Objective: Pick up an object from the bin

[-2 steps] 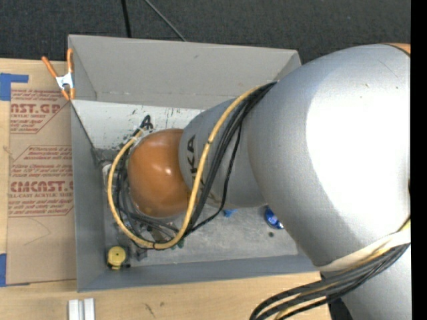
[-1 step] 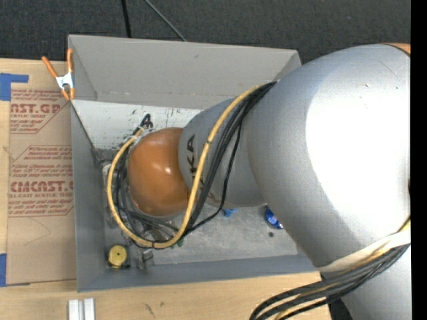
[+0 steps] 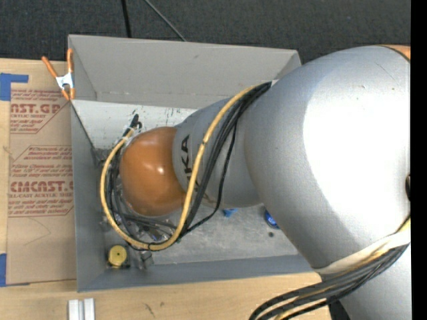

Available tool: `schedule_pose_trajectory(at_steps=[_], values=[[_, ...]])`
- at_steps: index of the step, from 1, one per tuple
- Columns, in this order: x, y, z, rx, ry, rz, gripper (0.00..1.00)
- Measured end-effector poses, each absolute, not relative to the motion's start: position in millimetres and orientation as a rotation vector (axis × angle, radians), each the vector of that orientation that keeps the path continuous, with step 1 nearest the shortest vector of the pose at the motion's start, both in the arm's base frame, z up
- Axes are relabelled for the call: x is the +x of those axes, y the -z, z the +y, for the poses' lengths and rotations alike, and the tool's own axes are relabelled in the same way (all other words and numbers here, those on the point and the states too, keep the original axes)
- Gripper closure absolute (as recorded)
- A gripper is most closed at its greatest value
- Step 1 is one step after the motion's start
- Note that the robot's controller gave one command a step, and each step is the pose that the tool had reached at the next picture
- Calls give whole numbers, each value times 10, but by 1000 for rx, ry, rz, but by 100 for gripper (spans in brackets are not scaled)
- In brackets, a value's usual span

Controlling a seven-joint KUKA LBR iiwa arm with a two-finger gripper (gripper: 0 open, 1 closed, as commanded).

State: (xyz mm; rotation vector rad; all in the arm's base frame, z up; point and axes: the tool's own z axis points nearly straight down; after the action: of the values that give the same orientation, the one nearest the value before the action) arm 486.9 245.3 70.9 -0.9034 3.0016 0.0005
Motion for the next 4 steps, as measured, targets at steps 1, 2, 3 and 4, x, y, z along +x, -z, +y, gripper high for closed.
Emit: schedule_pose_trajectory(at_steps=[1,2,3,4], values=[[4856,-698,2447,-904,1,3007,100],[4869,-708,2458,-902,-2,3001,0],[4854,-696,2447,-904,0,3008,100],[4869,-708,2458,-902,-3,3001,0]])
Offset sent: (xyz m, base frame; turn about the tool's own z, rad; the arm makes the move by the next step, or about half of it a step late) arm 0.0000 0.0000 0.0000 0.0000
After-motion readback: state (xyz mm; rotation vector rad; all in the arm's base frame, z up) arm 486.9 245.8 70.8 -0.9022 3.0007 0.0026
